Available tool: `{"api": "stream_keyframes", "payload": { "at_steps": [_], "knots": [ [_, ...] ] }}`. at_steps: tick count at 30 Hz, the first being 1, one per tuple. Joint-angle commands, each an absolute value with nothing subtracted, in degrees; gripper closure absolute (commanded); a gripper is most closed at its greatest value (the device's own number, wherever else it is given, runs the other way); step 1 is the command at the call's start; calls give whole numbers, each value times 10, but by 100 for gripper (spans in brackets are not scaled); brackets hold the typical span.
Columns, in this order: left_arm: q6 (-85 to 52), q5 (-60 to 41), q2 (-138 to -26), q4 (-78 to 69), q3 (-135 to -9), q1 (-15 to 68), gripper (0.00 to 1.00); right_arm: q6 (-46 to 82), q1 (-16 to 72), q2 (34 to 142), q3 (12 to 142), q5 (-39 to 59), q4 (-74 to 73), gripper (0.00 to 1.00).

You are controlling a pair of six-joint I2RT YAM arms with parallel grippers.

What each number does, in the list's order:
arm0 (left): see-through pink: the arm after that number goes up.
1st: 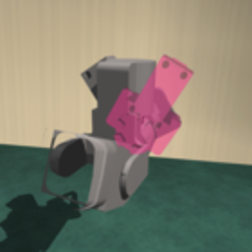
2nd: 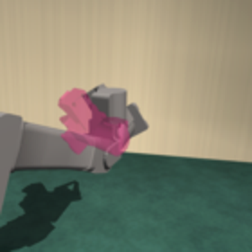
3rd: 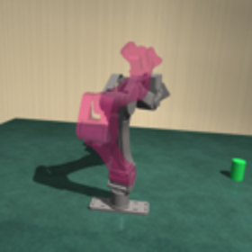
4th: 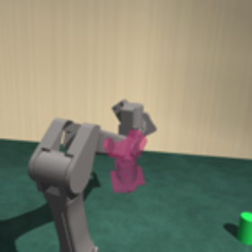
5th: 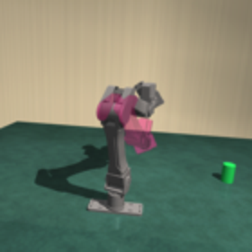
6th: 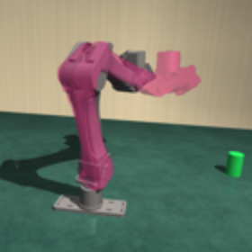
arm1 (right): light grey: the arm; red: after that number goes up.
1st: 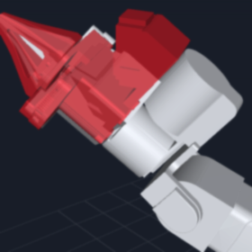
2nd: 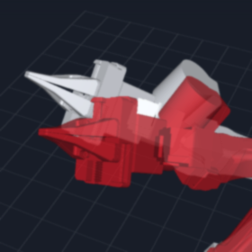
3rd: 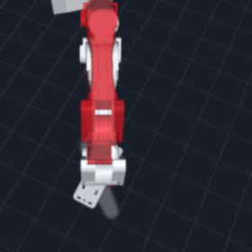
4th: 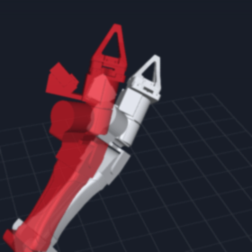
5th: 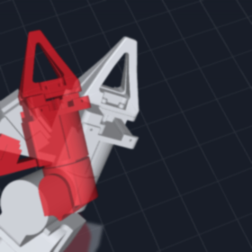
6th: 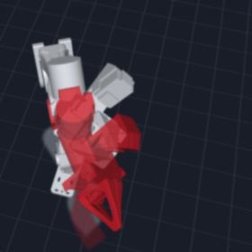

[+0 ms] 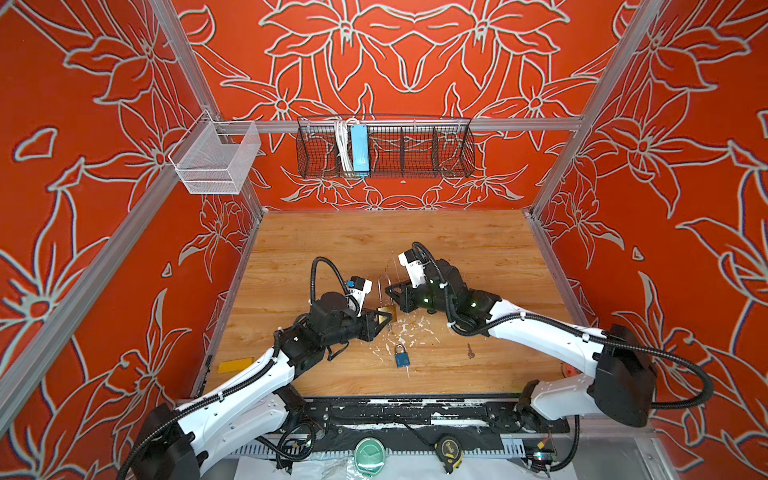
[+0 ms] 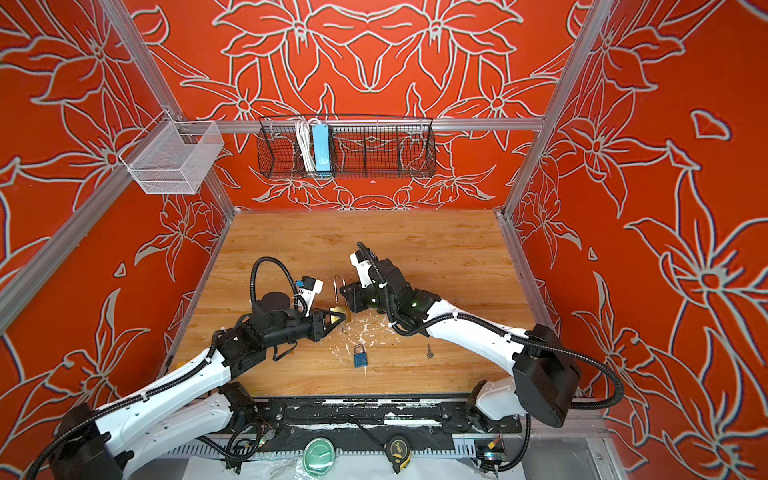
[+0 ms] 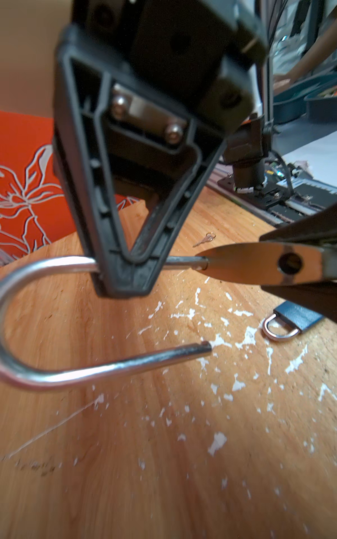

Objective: Unlock with the key

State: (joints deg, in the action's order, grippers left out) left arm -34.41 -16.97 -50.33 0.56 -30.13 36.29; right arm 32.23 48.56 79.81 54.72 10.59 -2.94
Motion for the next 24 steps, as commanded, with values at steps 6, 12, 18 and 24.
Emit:
{"api": "stream_keyframes", "payload": {
  "at_steps": [6, 12, 18, 24],
  "knots": [
    [-297, -153, -493, 21, -328, 346, 100, 322, 478, 735, 487, 43, -29, 53],
    [-295, -349, -461, -103, -285, 323, 100, 357, 421, 707, 405, 163, -168, 50],
    [-292, -416, -453, -104, -291, 318, 100, 369, 397, 706, 375, 260, -272, 46],
    [-296, -426, -461, -117, -287, 315, 100, 383, 397, 705, 362, 321, -352, 46]
  ]
}}
